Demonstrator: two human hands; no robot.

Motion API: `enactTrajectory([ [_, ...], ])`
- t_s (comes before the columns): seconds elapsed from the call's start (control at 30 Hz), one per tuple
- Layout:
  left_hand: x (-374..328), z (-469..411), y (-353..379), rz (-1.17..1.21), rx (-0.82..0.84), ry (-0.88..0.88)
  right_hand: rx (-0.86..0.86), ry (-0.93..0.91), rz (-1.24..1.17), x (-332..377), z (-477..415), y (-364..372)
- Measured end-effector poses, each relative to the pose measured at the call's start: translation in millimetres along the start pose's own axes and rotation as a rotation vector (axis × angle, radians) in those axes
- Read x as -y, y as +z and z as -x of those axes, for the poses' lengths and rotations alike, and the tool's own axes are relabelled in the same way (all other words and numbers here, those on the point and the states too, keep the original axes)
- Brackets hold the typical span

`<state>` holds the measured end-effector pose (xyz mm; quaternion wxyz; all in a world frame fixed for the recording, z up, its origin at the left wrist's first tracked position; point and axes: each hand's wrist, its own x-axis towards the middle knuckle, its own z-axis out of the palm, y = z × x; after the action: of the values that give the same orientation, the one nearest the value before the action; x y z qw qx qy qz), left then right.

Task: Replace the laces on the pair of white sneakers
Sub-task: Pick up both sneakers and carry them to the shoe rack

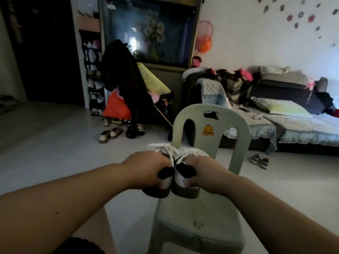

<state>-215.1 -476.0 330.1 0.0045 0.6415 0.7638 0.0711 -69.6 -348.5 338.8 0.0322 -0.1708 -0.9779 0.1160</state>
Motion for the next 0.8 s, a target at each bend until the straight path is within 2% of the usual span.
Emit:
enactTrajectory([
  [0.17,52,5,8,0.050,-0.059,-0.111,-0.025,-0.070,-0.044,18,-54,17],
  [0.4,148,-44,91,0.202,-0.077,-0.262,0.179,-0.088,-0.008,3,-185,89],
  [0.57,217,-64,175,0.334,0.002,-0.423,0.299,-0.094,-0.047,-20,-272,178],
  [0.7,249,-84,215,0.439,0.094,-0.486,0.374,-0.196,-0.108,-40,-309,233],
  [0.8,243,-90,251,0.355,0.092,-0.491,0.439,-0.220,-0.087,-55,-316,255],
])
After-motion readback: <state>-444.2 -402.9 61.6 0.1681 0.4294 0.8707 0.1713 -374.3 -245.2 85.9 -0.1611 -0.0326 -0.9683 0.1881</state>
